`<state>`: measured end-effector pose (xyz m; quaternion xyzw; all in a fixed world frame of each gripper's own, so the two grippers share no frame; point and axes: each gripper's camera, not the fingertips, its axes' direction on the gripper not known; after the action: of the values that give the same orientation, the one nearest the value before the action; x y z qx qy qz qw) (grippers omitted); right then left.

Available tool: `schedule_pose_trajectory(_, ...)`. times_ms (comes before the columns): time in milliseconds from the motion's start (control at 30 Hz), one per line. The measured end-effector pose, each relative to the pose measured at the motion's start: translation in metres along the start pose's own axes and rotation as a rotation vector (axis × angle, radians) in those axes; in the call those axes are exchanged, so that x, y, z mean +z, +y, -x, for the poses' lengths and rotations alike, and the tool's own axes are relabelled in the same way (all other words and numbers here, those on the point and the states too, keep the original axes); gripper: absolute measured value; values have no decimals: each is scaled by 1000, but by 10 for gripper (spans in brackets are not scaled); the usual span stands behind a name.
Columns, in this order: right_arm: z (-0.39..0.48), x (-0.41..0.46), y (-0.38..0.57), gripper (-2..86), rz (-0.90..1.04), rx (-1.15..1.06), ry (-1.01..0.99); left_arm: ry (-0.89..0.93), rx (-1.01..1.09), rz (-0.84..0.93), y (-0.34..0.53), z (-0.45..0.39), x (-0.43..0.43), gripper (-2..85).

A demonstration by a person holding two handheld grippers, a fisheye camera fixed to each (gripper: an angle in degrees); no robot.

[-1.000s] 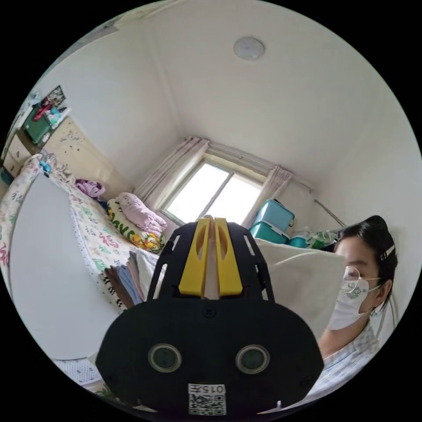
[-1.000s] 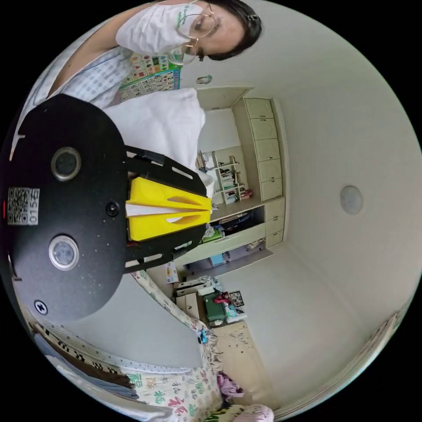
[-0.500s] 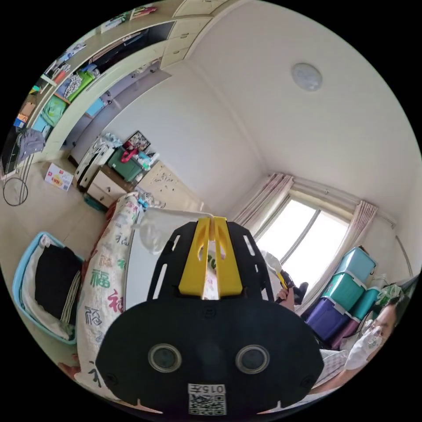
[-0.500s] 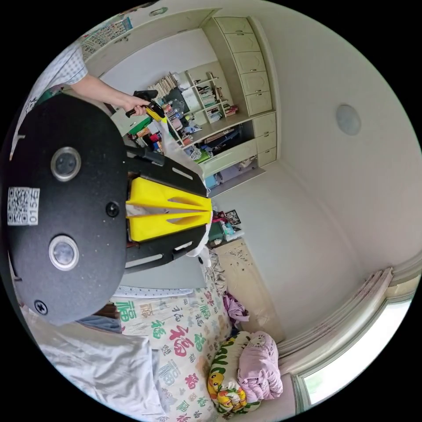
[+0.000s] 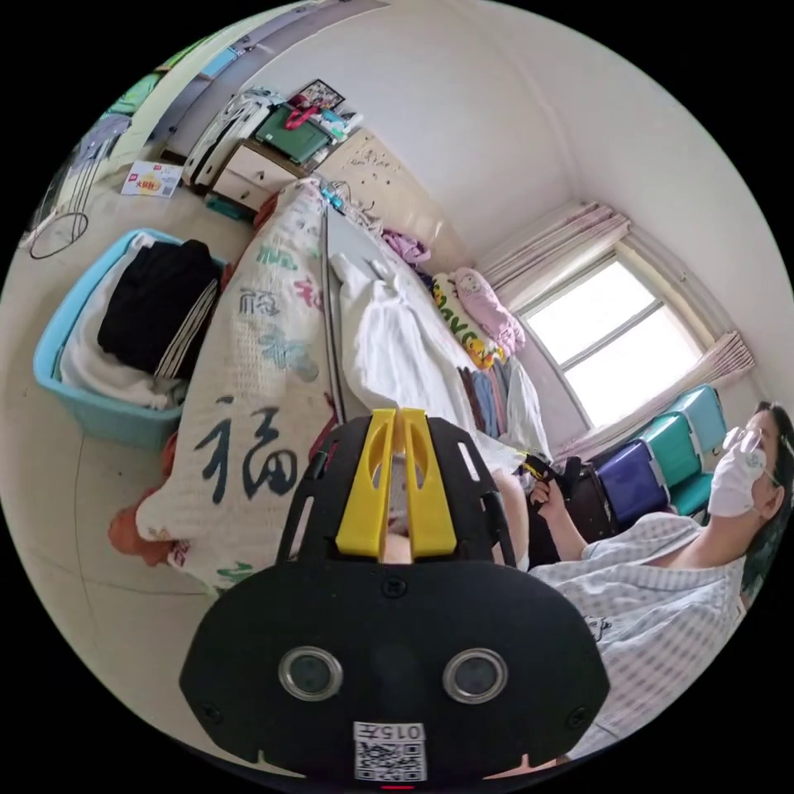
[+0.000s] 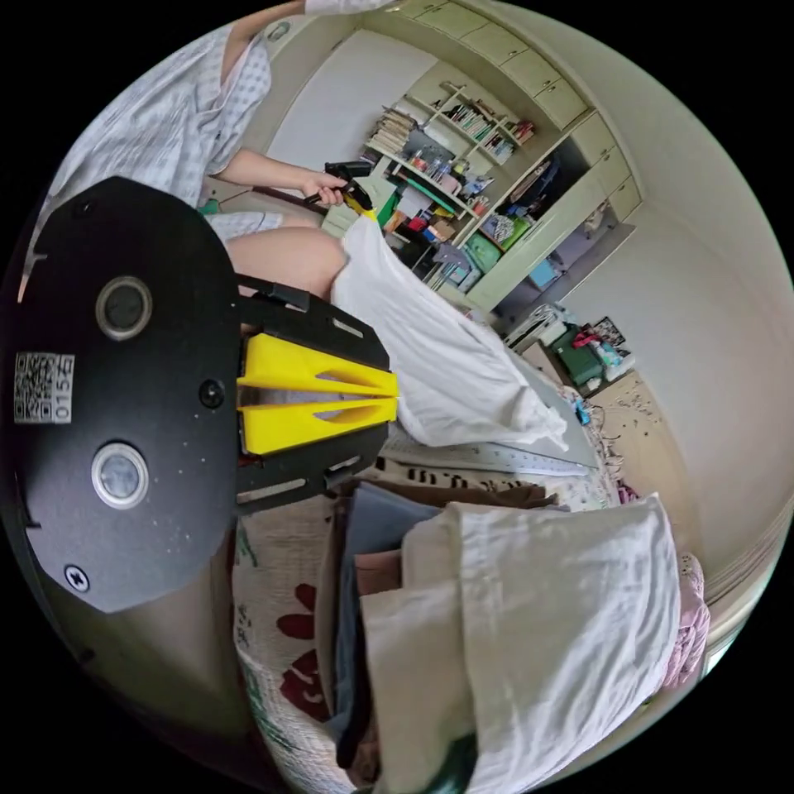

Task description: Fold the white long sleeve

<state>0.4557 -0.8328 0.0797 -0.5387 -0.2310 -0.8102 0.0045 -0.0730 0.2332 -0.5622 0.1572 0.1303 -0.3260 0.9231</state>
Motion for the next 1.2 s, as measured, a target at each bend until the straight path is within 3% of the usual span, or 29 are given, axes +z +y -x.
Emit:
schedule_pose_trajectory(300,12,72,-19,-9,123,-57,155,-272,63,163,14,-36,54,1)
schedule_pose_trajectory(467,28,80,-36,-9,146,-92,193,-273,47,182,17,-46,73,2)
schedule_pose_trajectory(667,49,86,-57,-8,295,-202,248,-373,139,352,9,-71,103,6)
schedule_pose_trajectory(800,52,79,-84,-9,355,-240,160,-302,102,424,-6,-63,110,16)
schedule_pose_trajectory(900,43,42,-133,-7,307,-160,77,-376,63,402,-29,-59,99,27)
schedule_pose_trajectory(1033,66,-9,-273,8,45,-250,-50,-420,188,255,-100,-89,91,50)
schedule_pose_trajectory(1100,87,2,-347,25,-32,-329,-91,-423,298,163,-165,-114,123,69)
schedule_pose_trajectory(1200,119,66,-473,63,-108,-399,-102,-328,395,176,-253,-133,207,84)
